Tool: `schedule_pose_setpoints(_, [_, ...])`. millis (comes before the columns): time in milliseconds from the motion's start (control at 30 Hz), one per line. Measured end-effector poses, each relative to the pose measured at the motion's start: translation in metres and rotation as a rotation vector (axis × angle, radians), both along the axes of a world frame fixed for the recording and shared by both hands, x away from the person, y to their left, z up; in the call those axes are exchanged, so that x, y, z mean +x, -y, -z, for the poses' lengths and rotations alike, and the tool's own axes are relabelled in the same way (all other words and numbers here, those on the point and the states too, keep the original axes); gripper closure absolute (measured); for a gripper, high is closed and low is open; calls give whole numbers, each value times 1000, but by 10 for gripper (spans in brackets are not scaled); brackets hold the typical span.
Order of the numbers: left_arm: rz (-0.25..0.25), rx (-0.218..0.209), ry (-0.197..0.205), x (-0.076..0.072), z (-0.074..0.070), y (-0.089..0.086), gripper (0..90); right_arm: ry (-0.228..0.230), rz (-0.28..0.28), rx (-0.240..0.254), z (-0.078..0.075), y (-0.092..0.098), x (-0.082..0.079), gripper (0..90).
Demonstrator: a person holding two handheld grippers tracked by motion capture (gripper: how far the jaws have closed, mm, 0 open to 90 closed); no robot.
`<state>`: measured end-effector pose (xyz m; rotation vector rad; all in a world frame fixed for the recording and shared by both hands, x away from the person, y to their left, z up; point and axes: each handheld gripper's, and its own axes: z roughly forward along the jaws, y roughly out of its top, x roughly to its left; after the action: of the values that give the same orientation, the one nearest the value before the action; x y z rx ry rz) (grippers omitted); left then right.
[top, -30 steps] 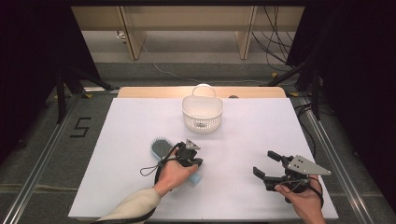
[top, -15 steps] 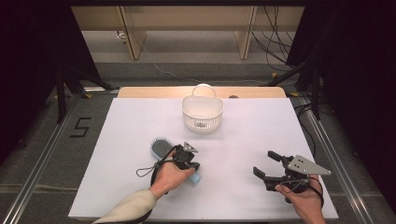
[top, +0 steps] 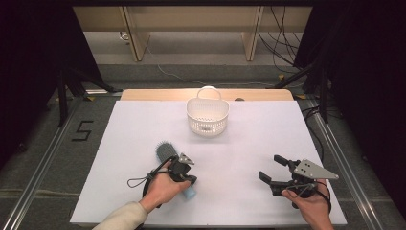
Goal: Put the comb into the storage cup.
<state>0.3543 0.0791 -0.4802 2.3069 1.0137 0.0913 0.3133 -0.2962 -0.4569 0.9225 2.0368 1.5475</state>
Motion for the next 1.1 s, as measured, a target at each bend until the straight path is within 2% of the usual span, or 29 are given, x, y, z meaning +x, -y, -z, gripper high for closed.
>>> schedule_pose_setpoints(367, [-8, 24, -33, -15, -2, -35, 900, -2, 1, -4, 0, 0, 0, 160])
schedule_pose_setpoints(533, [-31, 44, -40, -21, -3, -54, 900, -2, 3, -5, 0, 0, 0, 160])
schedule_pose_setpoints(800, [-80, 39, -53, -25, -2, -83, 900, -2, 1, -6, 0, 0, 1, 160])
schedule_pose_setpoints(900, [-96, 36, -54, -26, -2, -88, 900, -1, 1, -7, 0, -1, 1, 160])
schedule_pose_setpoints(1100, [-95, 46, -59, -26, -2, -92, 900, -1, 0, -7, 0, -1, 1, 160])
